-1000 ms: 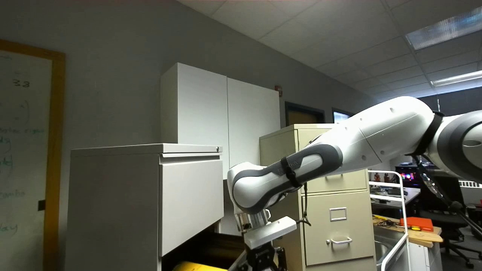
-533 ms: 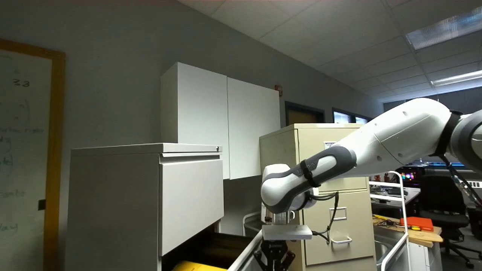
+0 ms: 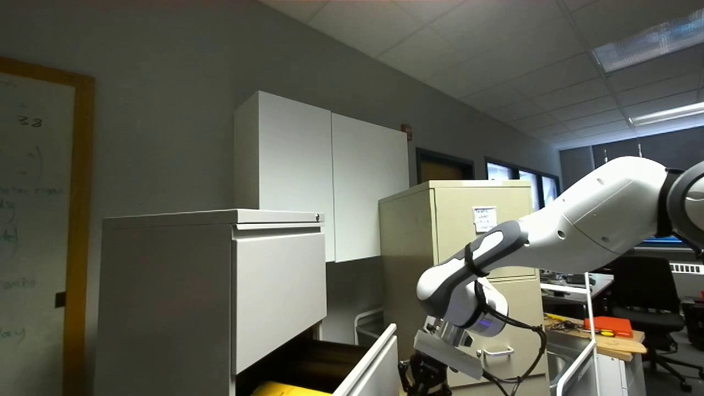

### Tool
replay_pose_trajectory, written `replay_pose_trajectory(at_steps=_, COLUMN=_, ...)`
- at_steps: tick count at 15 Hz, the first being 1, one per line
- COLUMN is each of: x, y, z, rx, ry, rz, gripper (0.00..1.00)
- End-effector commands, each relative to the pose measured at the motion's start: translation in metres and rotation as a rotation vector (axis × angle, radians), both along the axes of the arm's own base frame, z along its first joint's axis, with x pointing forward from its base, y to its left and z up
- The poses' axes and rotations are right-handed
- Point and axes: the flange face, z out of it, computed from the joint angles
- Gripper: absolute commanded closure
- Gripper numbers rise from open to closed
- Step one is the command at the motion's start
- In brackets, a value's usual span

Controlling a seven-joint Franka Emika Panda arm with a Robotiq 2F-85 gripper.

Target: Close the bottom drawer of the gray file cabinet

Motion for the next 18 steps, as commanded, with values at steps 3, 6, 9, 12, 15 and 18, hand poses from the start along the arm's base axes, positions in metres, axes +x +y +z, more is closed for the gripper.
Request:
replay_pose_trajectory(at_steps=3, x=0.009, y=-0.028, z=0.021, rx=0.221, ry=-0.191, rz=-0.132, gripper=0.97)
replay_pose_trajectory(at_steps=6, x=0.03, y=-0.031, z=0.046, rx=0.336, ry=-0.32, rz=-0.161, gripper=0.97)
replay_pose_trajectory(at_steps=9, x=0.05, y=-0.025, z=0.061, rx=0.425, ry=-0.449, rz=-0.139, gripper=0.97)
replay_pose_trajectory(at_steps=12, x=0.073, y=-0.018, z=0.051, rx=0.502, ry=-0.537, rz=-0.09, gripper=0.97)
replay_pose_trajectory(at_steps=15, x=0.103, y=-0.006, z=0.035, rx=0.581, ry=-0.584, rz=-0.031, gripper=0.97)
replay_pose_trajectory(at_steps=18, x=0.133, y=0.011, z=0.025, rx=0.635, ry=-0.587, rz=0.024, gripper=0.97)
